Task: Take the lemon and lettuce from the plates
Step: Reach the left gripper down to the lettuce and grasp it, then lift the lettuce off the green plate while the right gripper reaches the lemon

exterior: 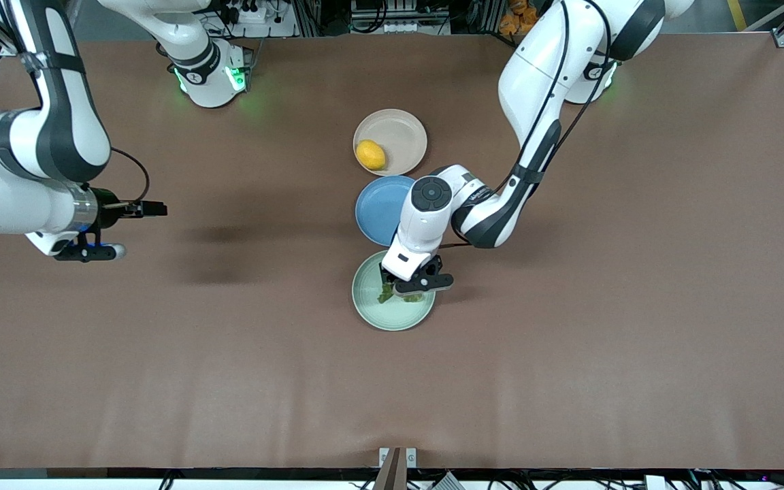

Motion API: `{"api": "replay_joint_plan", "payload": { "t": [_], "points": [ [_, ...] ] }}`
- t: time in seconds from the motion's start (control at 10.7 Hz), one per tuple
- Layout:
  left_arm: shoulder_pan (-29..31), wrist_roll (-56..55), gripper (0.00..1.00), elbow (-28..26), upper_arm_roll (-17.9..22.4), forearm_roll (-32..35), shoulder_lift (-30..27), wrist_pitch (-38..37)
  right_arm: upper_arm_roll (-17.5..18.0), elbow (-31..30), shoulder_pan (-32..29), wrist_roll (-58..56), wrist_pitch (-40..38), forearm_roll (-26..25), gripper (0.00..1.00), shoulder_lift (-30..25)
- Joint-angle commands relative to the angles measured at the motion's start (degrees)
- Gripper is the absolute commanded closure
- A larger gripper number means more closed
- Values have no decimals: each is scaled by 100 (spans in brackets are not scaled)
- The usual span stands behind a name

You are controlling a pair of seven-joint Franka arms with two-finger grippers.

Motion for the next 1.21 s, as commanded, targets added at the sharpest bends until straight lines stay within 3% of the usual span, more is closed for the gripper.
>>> {"api": "replay_joint_plan", "payload": {
  "t": [0.0, 0.09, 0.28, 0.65, 1.12],
  "points": [
    [-149, -194, 40, 155, 147, 189, 144, 51, 32, 14, -39, 4, -52, -43, 0, 245],
    [-158, -194, 51, 155, 147, 189, 153, 51, 32, 14, -92, -22, -34, -43, 0, 307],
    [-158, -177, 96, 155, 156, 189, 118, 51, 41, 14, -206, -39, -17, -35, 0, 334],
    [-132, -186, 100, 146, 165, 198, -49, -11, 32, 23, -215, -39, 45, 0, 0, 422],
    [210, -133, 100, 112, 165, 206, -978, -905, 129, 5, 205, -48, -42, 53, 0, 308]
  ]
}}
